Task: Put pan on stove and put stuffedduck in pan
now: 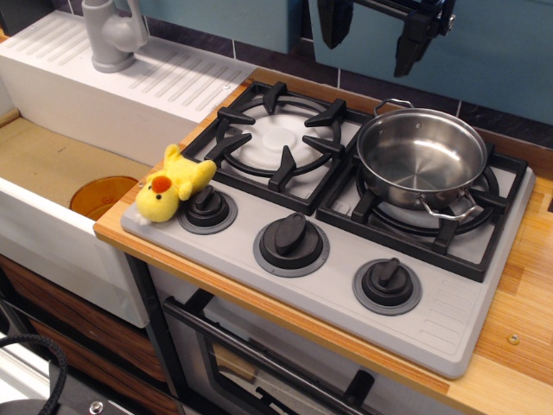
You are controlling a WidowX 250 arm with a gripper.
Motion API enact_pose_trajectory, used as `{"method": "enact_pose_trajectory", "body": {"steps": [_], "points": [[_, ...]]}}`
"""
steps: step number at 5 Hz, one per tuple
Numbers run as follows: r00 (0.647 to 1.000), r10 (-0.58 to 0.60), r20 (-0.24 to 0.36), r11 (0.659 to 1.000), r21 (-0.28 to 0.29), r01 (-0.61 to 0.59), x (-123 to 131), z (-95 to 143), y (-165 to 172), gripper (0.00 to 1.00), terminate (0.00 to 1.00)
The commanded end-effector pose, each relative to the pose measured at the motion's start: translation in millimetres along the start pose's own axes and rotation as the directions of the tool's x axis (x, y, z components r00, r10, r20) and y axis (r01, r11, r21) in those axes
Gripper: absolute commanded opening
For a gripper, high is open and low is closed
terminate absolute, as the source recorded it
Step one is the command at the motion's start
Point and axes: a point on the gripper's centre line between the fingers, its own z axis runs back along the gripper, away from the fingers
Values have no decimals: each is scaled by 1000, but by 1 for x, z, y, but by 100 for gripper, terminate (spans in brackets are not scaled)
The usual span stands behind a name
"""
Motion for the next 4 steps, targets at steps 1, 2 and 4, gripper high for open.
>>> {"method": "enact_pose_trajectory", "body": {"steps": [1, 2, 4], "points": [[1000, 0, 0, 1000, 0, 0, 0, 0, 0, 100, 0], [999, 0, 37, 1000, -22, 0, 0, -23, -6, 100, 0], [995, 2, 101, 998, -60, 4, -1, -59, -17, 100, 0]]}}
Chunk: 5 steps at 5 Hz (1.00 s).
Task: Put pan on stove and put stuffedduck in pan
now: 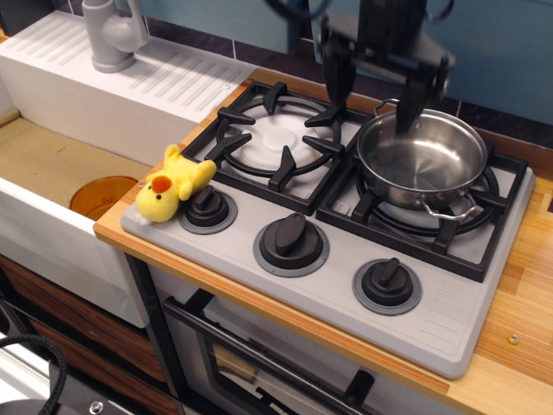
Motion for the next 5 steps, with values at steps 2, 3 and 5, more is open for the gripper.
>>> {"method": "enact_pose_trajectory", "body": {"steps": [2, 3, 5], "points": [[993, -2, 119, 999, -33, 6, -7, -24, -7, 100, 0], [992, 2, 126, 999, -33, 2, -8, -28, -8, 100, 0], [992, -27, 122, 999, -26, 31, 0, -29, -4, 0, 0]]}}
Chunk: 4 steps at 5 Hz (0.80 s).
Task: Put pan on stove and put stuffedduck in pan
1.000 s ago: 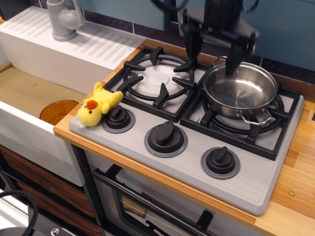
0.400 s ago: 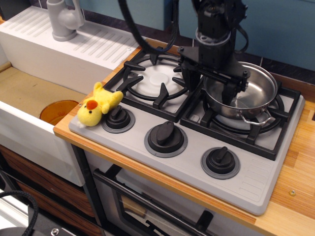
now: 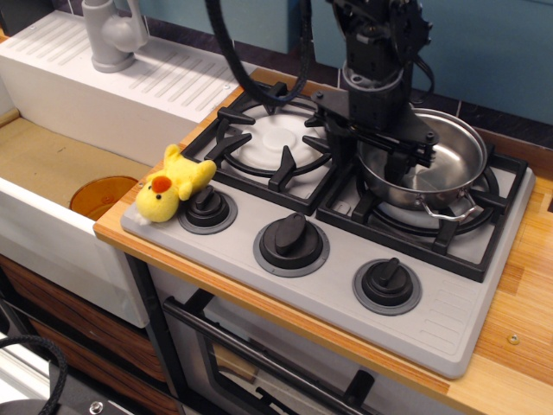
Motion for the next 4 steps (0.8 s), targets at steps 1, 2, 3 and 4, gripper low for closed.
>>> {"method": "enact_pose_trajectory", "body": {"steps": [1, 2, 3, 4], "points": [[999, -49, 18, 999, -17, 50, 16, 20, 5, 0, 0], [999, -53, 4, 999, -7, 53, 18, 30, 7, 0, 0], [999, -50, -2, 999, 22, 50, 21, 43, 8, 0, 0], [998, -46, -30, 997, 64, 48, 25, 72, 12, 0, 0]]}}
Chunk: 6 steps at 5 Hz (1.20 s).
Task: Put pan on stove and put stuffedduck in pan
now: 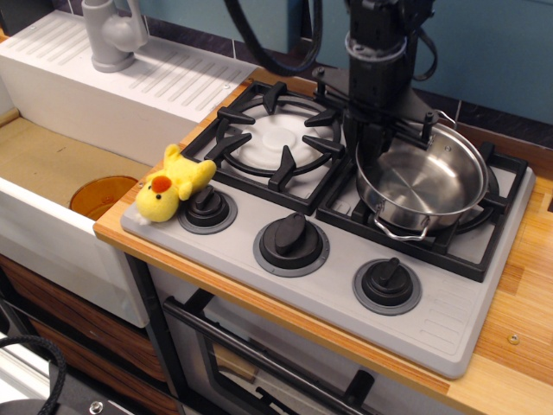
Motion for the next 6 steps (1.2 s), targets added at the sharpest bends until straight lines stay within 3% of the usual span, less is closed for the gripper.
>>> {"method": "enact_pose_trajectory", "body": {"steps": [1, 3, 6], "points": [[999, -6, 45, 997, 77, 2, 17, 78, 20, 0, 0], [994, -96, 55, 991, 103, 90, 28, 94, 78, 0, 0], [993, -104, 59, 991, 92, 98, 23, 60, 123, 0, 0]]}}
